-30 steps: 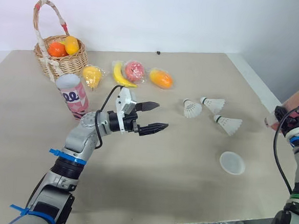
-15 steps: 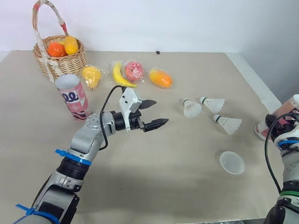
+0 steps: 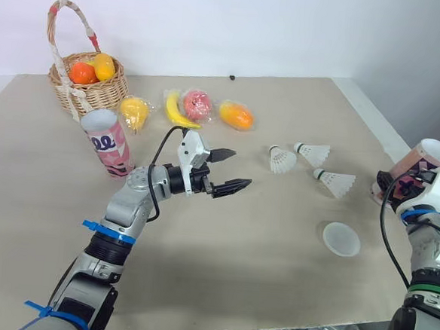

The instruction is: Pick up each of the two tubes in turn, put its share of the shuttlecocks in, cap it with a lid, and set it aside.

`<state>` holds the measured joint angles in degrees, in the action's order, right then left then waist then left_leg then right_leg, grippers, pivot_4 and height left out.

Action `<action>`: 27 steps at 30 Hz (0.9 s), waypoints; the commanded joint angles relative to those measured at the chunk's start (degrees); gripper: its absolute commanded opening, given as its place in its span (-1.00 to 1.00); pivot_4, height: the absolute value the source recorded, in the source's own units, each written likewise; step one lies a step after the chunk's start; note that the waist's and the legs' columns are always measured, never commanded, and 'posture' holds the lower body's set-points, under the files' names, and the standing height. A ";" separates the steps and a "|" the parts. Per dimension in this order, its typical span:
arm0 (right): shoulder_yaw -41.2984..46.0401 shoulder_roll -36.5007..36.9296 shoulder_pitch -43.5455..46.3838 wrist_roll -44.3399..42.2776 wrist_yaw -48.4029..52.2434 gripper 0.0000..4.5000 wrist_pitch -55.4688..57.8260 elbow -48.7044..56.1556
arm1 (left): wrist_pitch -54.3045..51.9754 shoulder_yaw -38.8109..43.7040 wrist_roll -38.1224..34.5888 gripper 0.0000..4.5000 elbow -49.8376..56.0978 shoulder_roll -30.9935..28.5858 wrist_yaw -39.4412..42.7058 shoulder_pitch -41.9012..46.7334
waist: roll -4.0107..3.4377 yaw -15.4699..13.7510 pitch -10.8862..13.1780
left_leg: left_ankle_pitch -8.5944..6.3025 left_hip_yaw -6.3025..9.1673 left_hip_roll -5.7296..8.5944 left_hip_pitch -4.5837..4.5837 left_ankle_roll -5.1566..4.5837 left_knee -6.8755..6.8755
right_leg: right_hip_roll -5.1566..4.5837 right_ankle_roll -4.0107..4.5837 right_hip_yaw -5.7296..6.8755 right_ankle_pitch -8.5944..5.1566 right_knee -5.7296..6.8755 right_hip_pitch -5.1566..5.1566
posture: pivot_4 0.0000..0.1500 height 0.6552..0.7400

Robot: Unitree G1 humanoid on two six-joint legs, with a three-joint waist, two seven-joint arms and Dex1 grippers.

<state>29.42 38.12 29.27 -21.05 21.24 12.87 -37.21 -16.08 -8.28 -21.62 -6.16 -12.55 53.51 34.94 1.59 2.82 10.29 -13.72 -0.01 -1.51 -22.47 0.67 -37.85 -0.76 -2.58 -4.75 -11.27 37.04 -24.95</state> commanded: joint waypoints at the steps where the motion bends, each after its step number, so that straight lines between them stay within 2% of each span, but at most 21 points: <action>1: 1.42 1.67 -1.65 -2.43 2.42 0.95 2.03 6.01 | 1.44 0.98 -1.01 1.00 0.17 0.18 1.10 1.07 | 0.00 -0.03 0.00 | 0.00 0.00 0.00 0.00 0.00 0.00 | 0.00 0.00 0.00 0.00 0.00 0.00 | 1.00 0.76; 7: 1.11 2.75 -7.37 -4.18 5.58 0.95 7.36 13.45 | 1.82 1.44 -1.11 1.00 -0.96 0.38 2.02 1.86 | -0.01 -0.06 0.00 | 0.00 0.00 0.00 -0.01 0.00 0.00 | 0.00 -0.01 -0.01 -0.01 0.00 0.00 | 1.00 0.76; 18: 3.55 5.21 -14.18 -5.56 7.38 0.95 12.43 19.60 | 1.42 1.59 -1.78 1.00 -0.08 -0.09 2.71 1.25 | -0.01 -0.06 -0.01 | 0.00 -0.03 0.03 0.00 0.00 -0.01 | 0.03 -0.05 -0.10 0.01 0.00 0.00 | 1.00 0.76; 22: 4.47 7.55 -21.96 -8.84 14.85 0.95 16.14 28.07 | -0.12 1.73 -2.61 1.00 5.27 -3.67 4.14 -3.02 | -0.05 -0.05 -0.03 | 0.00 -0.01 0.02 0.00 -0.01 0.04 | 0.04 -0.04 -0.09 -0.04 0.00 -0.02 | 1.00 0.76; 27: 6.07 10.62 -30.76 -20.58 29.57 0.95 23.59 42.66 | -3.07 4.11 -4.36 1.00 12.88 -9.39 3.63 -10.67 | -0.08 0.13 -0.03 | -0.03 -0.02 -0.07 0.04 -0.04 0.19 | 0.12 0.01 -0.11 -0.11 0.00 -0.08 | 1.00 0.76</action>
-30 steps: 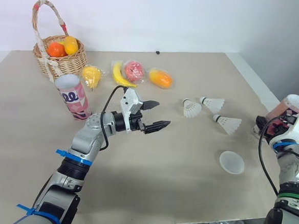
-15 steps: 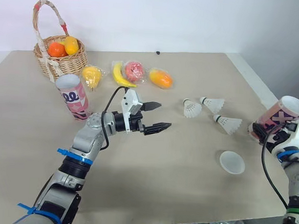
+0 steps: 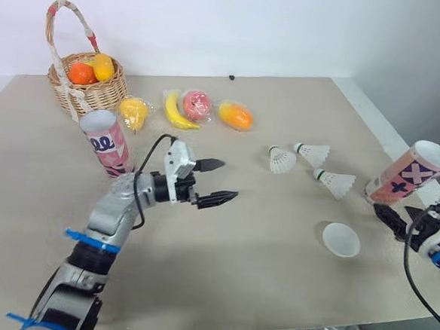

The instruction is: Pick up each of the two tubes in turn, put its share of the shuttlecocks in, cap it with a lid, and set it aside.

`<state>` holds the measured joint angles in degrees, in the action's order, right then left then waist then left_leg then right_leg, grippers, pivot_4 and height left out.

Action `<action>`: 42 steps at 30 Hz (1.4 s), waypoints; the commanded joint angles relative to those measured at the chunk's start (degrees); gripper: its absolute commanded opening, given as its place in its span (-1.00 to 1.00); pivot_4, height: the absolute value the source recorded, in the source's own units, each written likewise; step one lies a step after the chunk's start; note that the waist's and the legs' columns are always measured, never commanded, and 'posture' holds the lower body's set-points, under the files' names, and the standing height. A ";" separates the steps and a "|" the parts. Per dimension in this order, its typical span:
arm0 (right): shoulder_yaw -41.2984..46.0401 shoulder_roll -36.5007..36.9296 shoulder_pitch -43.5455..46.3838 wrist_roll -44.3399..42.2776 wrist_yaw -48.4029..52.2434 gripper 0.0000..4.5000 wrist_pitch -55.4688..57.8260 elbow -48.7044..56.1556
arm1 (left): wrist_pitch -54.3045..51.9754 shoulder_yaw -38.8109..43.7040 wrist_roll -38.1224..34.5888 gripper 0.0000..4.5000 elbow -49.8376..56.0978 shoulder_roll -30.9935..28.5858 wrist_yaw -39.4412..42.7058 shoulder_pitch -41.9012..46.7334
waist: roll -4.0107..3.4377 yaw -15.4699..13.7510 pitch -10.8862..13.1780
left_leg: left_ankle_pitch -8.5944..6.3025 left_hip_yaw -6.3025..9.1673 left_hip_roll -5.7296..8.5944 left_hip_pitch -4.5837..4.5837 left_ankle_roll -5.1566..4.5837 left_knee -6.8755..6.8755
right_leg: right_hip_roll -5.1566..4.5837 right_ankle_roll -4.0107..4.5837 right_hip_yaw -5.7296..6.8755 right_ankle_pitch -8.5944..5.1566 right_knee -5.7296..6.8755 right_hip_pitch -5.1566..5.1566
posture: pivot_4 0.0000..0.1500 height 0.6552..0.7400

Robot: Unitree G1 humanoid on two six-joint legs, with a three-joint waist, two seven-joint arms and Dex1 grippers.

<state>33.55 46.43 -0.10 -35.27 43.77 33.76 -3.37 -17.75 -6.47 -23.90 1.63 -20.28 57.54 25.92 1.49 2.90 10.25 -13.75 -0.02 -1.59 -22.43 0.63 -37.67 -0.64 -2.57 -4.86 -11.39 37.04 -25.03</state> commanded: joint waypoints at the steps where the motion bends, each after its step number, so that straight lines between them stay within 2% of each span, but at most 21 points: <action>1: 1.52 2.52 -1.79 -7.55 8.30 0.95 3.16 11.01 | -2.32 3.01 -2.68 1.00 6.56 -2.50 -1.03 -3.01 | 0.04 0.04 0.02 | 0.00 0.00 -0.04 0.04 0.00 -0.01 | 0.04 0.00 0.01 0.01 0.00 0.02 | 1.00 0.76; 5: -5.61 2.03 3.42 -10.96 10.89 0.95 4.66 18.76 | -6.69 7.19 -5.00 1.00 15.40 -5.55 -5.80 -10.75 | 0.12 0.31 0.06 | 0.04 0.02 -0.08 0.09 0.01 -0.24 | 0.15 0.13 -0.08 0.03 0.00 0.12 | 1.00 0.76; 10: -17.78 -1.39 11.14 -9.46 11.26 0.95 3.90 22.91 | -8.94 12.80 -5.51 1.00 22.68 -5.81 -14.66 -18.15 | 0.26 0.26 0.13 | 0.13 0.09 -0.10 0.07 -0.09 -0.36 | 0.24 0.17 -0.10 0.09 0.01 0.16 | 1.00 0.76; 14: -29.03 -7.25 18.56 -2.21 10.66 0.95 -0.73 19.62 | -7.39 20.91 -4.59 1.00 27.23 -1.45 -25.75 -27.38 | 0.28 0.10 0.14 | 0.13 0.12 -0.09 -0.05 -0.07 -0.33 | 0.26 0.24 -0.13 0.05 0.00 0.10 | 1.00 0.76; 17: -32.60 -9.91 20.70 0.39 12.17 0.95 -3.45 16.89 | -4.25 25.71 -2.87 1.00 28.56 2.26 -32.24 -32.79 | 0.30 -0.24 0.13 | 0.07 0.13 -0.09 -0.15 0.01 -0.32 | 0.25 0.12 -0.12 0.08 0.00 0.03 | 1.00 0.76; 20: -34.50 -11.81 22.31 2.00 12.84 0.95 -5.45 14.37 | -1.50 26.33 -1.08 1.00 28.94 3.29 -34.13 -35.41 | 0.32 -0.83 0.14 | 0.03 0.28 -0.07 -0.27 0.05 -0.32 | 0.21 0.08 0.02 0.02 -0.03 0.01 | 1.00 0.76; 24: -35.87 -13.66 23.54 3.11 13.54 0.95 -7.20 13.24 | 2.09 27.22 1.93 1.00 25.79 2.73 -36.23 -34.40 | 0.33 -1.03 0.14 | 0.03 0.28 -0.04 -0.30 0.06 -0.40 | 0.21 0.29 0.01 -0.08 -0.03 0.01 | 1.00 0.76; 31: -36.62 -15.84 23.18 5.49 10.45 0.95 -7.60 16.06 | 3.57 27.53 4.19 1.00 15.55 1.70 -39.05 -27.42 | 0.33 -0.86 0.14 | 0.06 0.29 -0.10 -0.22 0.05 -0.43 | 0.32 0.37 0.03 0.02 0.01 0.03 | 1.00 0.76; 42: -33.57 -14.83 20.40 4.63 6.71 0.95 -6.13 22.30 | 5.68 23.25 5.01 1.00 0.58 -2.12 -32.49 -18.37 | 0.36 -0.71 0.12 | 0.05 0.30 -0.10 -0.31 0.06 -0.42 | 0.31 0.15 0.03 0.13 0.00 -0.02 | 1.00 0.76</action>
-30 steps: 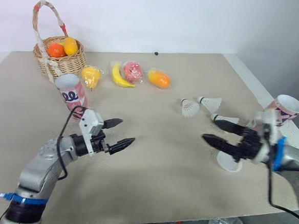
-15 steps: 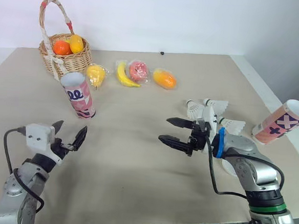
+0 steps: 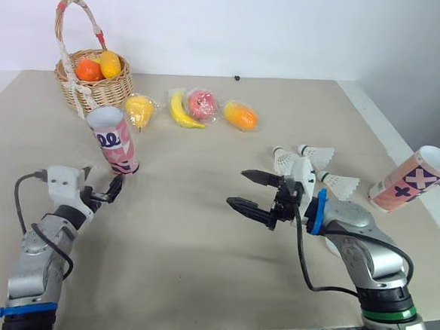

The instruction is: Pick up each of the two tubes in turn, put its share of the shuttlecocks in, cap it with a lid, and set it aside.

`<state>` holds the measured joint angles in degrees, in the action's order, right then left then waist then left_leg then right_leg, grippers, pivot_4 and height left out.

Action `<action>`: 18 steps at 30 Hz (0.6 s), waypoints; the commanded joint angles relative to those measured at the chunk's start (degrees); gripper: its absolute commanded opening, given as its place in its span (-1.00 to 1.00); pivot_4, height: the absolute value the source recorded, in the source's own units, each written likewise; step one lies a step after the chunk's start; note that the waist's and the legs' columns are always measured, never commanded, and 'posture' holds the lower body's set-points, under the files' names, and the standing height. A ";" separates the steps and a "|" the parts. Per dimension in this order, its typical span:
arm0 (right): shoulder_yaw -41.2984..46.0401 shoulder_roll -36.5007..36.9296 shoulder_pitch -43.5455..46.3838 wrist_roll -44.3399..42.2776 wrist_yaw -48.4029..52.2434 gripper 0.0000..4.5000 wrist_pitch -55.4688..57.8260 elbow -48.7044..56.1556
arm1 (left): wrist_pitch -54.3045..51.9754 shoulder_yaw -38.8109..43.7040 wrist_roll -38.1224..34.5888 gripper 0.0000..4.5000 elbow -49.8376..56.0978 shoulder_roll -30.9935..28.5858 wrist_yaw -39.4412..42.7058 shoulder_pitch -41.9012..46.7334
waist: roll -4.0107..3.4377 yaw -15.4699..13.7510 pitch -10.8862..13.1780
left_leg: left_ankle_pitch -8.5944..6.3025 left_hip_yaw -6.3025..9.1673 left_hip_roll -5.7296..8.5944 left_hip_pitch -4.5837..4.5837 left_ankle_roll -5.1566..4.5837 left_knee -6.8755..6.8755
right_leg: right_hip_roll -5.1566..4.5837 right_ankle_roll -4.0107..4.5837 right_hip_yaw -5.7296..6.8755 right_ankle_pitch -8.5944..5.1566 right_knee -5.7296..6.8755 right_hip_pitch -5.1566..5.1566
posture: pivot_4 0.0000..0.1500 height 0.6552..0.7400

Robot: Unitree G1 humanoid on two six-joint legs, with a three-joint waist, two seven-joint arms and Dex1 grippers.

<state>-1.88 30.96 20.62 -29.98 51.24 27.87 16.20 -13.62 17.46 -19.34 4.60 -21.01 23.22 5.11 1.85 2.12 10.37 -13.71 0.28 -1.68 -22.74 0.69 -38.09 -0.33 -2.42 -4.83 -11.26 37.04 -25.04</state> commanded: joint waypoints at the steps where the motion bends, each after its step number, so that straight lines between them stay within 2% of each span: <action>1: 1.95 0.76 -0.53 -0.60 -0.95 0.95 -0.20 2.92 | 2.05 -1.01 0.70 1.00 -4.12 -1.81 2.46 3.69 | 0.00 0.12 0.00 | 0.00 0.00 0.00 0.00 0.00 0.00 | 0.00 0.00 0.00 0.00 0.00 0.00 | 1.00 0.76; 6: 2.15 1.17 -1.02 -0.67 -1.75 0.95 -0.06 3.41 | 4.91 -1.87 1.64 1.00 -11.85 -3.04 4.16 9.97 | 0.02 0.20 0.00 | 0.01 0.05 0.01 -0.01 0.00 -0.01 | 0.01 0.02 0.04 0.02 0.01 0.01 | 1.00 0.76; 12: 2.63 2.63 -2.40 -0.50 -2.49 0.95 0.78 4.40 | 3.66 -4.14 2.57 1.00 -16.53 -3.13 4.10 18.30 | 0.03 0.26 0.00 | 0.00 0.06 0.02 -0.08 0.00 0.00 | -0.01 -0.04 0.04 0.02 -0.01 0.00 | 1.00 0.76; 18: 3.03 2.99 -2.80 -0.82 -3.18 0.95 1.18 5.37 | 3.50 -4.85 3.14 1.00 -18.85 -3.30 4.02 21.54 | 0.03 0.48 -0.01 | 0.00 0.08 0.03 -0.12 0.00 0.00 | -0.01 -0.05 0.04 0.02 -0.01 -0.03 | 1.00 0.76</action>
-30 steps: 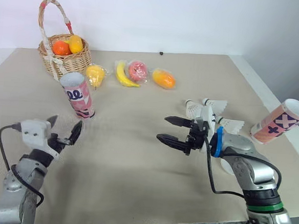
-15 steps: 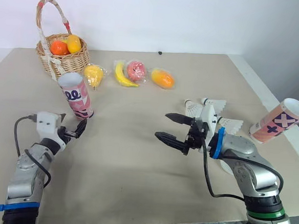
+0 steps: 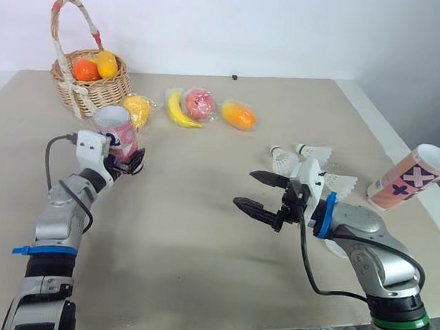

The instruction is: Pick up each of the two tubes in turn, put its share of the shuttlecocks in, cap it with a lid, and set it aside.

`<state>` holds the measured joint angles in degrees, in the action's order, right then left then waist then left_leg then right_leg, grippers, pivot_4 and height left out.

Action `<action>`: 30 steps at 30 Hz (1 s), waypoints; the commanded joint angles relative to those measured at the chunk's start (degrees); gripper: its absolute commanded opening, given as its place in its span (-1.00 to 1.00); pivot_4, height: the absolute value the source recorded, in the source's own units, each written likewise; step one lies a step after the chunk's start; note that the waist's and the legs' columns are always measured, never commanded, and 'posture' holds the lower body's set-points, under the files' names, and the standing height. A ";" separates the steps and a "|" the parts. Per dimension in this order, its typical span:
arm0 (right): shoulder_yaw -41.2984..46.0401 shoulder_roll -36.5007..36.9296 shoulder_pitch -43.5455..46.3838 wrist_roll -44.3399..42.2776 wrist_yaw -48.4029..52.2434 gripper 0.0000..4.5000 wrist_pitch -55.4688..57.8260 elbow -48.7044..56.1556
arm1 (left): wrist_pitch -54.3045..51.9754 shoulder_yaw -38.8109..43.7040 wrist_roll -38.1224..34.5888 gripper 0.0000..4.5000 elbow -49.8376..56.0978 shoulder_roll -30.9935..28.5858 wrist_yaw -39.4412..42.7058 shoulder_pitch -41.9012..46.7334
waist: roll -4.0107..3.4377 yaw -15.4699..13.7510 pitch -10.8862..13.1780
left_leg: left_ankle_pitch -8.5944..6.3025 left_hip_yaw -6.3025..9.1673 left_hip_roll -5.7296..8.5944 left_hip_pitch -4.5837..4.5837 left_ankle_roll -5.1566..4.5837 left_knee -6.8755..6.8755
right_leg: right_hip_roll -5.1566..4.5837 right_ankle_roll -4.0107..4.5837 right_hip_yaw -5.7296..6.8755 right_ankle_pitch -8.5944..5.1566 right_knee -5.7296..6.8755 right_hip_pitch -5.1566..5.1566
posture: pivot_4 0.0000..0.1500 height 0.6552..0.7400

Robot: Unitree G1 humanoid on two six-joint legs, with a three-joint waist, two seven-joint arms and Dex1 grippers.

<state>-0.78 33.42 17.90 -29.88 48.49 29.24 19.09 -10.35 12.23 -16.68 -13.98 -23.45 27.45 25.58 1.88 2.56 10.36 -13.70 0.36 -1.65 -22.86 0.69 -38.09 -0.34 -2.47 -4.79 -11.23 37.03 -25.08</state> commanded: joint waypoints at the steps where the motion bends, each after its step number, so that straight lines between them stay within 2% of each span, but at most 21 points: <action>1: 1.96 0.54 -0.11 -0.91 -0.53 0.95 -0.12 2.57 | 0.15 0.34 0.49 1.00 -0.67 -0.86 -0.28 1.49 | 0.00 0.05 0.00 | 0.00 0.00 0.00 0.00 0.00 0.00 | 0.00 0.00 0.00 0.00 0.00 -0.01 | 1.00 0.76; 10: 2.52 0.85 0.28 -1.02 -0.39 0.95 0.11 2.22 | -0.58 0.27 0.08 1.00 -1.00 0.13 -1.23 2.74 | 0.00 0.02 0.00 | 0.00 0.03 0.00 -0.01 0.00 -0.01 | -0.01 -0.01 0.02 0.01 0.00 0.00 | 1.00 0.76; 12: 2.42 0.82 0.55 -0.95 -0.42 1.00 0.11 1.92 | -0.54 0.26 0.16 0.76 -0.81 0.33 -1.68 2.65 | 0.00 0.01 0.00 | 0.00 0.04 0.00 -0.02 0.00 -0.01 | -0.01 0.00 0.03 0.01 0.00 0.00 | 1.00 0.76; 15: 2.37 0.86 0.76 -1.03 -0.36 1.00 0.16 1.82 | -0.34 0.20 0.22 0.29 -0.79 0.44 -1.99 2.53 | 0.00 0.01 0.00 | 0.00 0.04 0.00 -0.02 0.00 -0.01 | -0.01 -0.01 0.02 0.01 0.01 0.00 | 1.00 0.76; 18: 2.42 0.92 0.93 -1.07 -0.34 1.00 0.30 1.78 | 0.07 -0.01 0.51 0.05 -0.84 0.32 -2.18 2.33 | 0.00 0.01 0.00 | 0.00 0.04 0.01 -0.01 0.00 -0.01 | -0.01 -0.01 0.02 0.01 0.01 0.00 | 1.00 0.76; 25: 2.88 1.54 0.70 -1.59 -0.08 1.00 0.87 2.25 | 3.06 -1.50 1.47 0.05 -1.43 -1.61 2.13 1.99 | 0.00 0.01 0.00 | 0.00 0.04 0.01 -0.02 0.00 -0.01 | -0.01 -0.01 0.02 0.01 0.01 0.00 | 1.00 0.76; 30: 5.08 3.42 0.12 -3.62 0.91 1.00 1.80 2.89 | 1.62 -4.51 -1.85 0.05 2.83 -6.57 16.35 1.38 | 0.00 0.04 0.00 | 0.00 0.03 0.01 -0.03 0.00 0.00 | 0.00 0.01 0.02 0.00 0.01 -0.03 | 1.00 0.76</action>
<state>1.87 36.13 17.84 -32.05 48.91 31.14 19.29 -9.04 8.06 -16.83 -14.86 -28.65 39.60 26.60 1.88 2.60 10.37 -13.70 0.38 -1.65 -22.93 0.69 -38.09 -0.34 -2.45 -4.77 -11.24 37.03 -25.14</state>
